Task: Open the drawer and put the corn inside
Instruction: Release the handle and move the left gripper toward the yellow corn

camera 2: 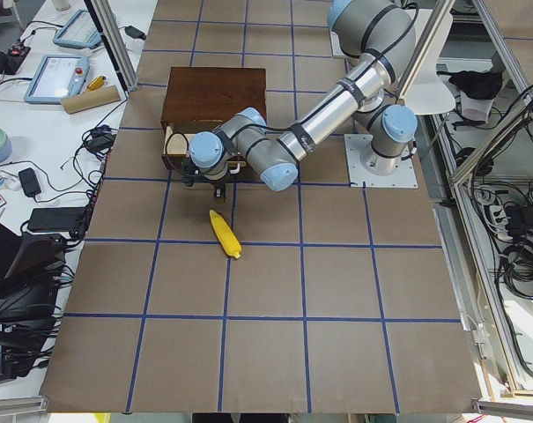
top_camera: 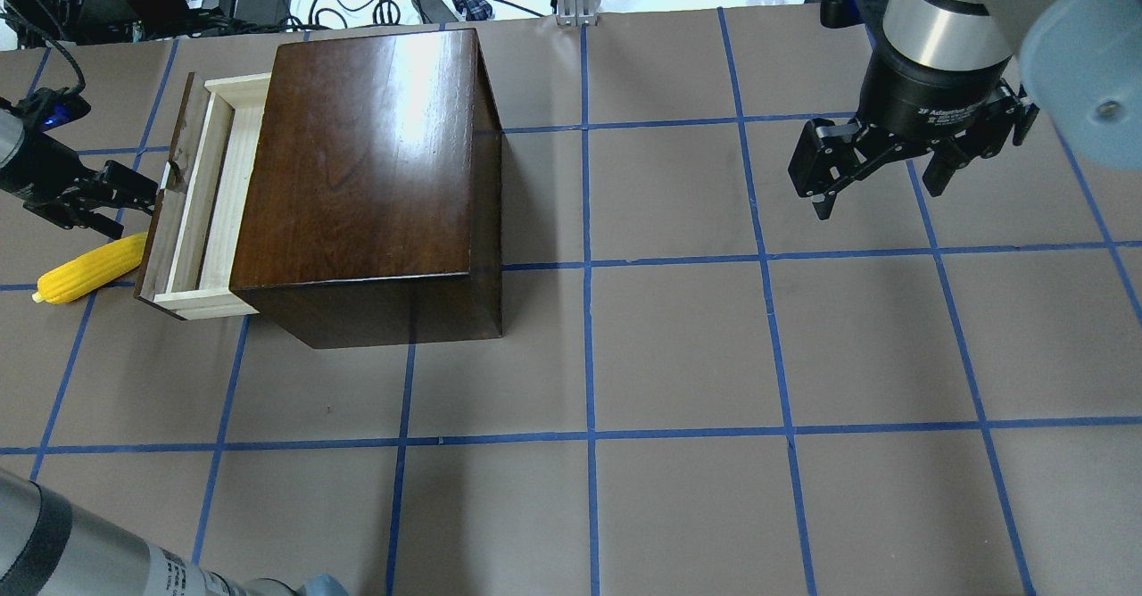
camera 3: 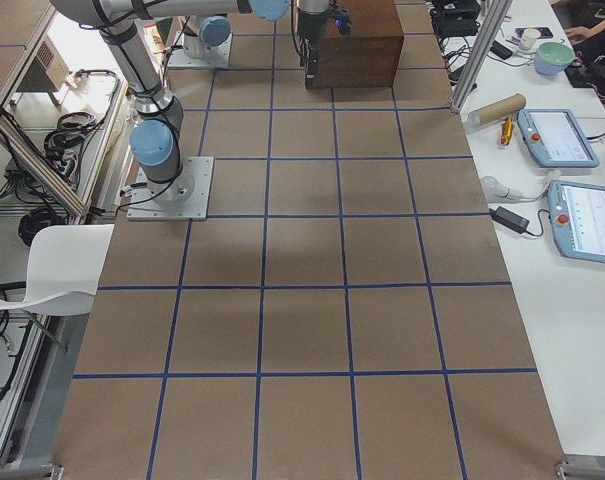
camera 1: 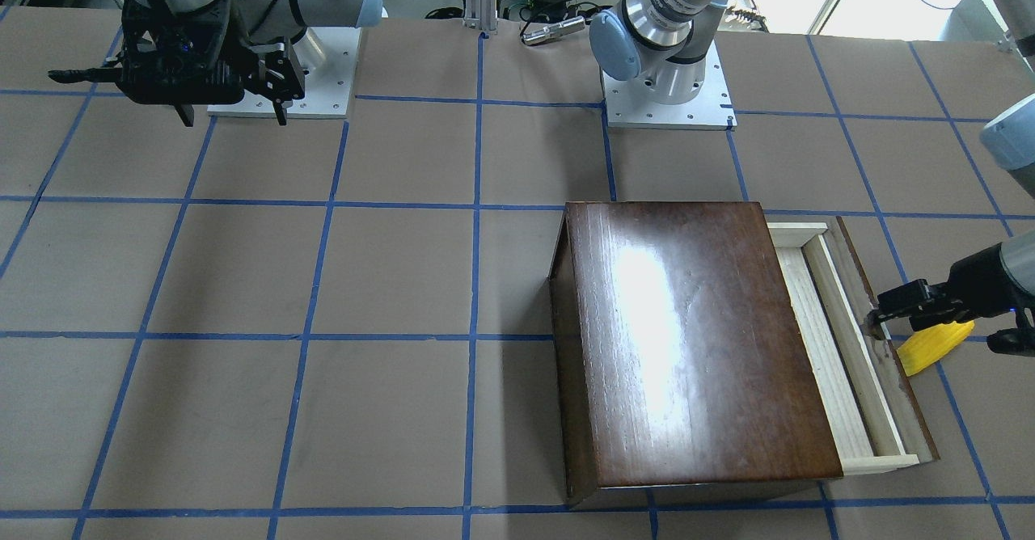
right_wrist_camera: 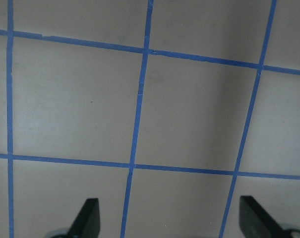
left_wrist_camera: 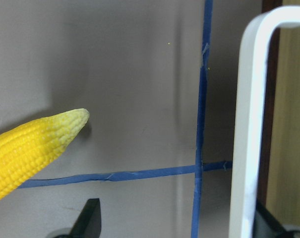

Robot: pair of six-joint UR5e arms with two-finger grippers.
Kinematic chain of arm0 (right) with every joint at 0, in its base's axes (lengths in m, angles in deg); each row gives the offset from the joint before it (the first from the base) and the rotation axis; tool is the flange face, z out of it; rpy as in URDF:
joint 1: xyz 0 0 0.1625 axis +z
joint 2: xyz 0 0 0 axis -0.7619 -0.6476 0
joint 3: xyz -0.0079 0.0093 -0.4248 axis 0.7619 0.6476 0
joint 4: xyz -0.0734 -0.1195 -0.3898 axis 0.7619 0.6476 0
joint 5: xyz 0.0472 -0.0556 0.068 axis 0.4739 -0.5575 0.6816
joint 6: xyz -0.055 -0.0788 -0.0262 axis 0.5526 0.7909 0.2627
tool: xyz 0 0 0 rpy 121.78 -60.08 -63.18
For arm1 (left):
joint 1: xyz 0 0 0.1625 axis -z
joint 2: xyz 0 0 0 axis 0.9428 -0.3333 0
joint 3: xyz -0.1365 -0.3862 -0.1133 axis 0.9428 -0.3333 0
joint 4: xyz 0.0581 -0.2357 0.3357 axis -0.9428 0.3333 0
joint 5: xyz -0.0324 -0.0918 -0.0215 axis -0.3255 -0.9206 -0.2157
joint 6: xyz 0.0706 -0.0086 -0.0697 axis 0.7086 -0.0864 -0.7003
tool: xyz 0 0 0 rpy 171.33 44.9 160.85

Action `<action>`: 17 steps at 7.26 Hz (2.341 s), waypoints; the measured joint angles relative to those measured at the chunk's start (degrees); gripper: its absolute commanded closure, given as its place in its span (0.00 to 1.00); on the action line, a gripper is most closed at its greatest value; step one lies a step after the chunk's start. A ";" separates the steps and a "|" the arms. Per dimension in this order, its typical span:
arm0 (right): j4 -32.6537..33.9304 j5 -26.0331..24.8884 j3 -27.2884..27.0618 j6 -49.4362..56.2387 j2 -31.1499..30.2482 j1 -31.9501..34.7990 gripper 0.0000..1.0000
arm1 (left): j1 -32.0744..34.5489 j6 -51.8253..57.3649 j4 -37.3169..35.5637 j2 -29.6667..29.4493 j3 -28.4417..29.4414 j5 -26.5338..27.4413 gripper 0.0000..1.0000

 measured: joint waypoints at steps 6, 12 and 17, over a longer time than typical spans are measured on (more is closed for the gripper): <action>0.00 0.02 0.00 0.00 0.00 0.00 0.00 | -0.67 -0.10 -0.01 0.59 0.08 -0.02 0.00; 0.00 0.00 0.00 0.00 0.00 0.00 0.00 | -0.74 2.13 -0.61 4.03 2.15 6.69 0.00; 0.00 0.00 0.00 0.00 0.00 0.00 0.00 | -4.00 10.41 -12.22 -2.04 1.98 13.46 0.00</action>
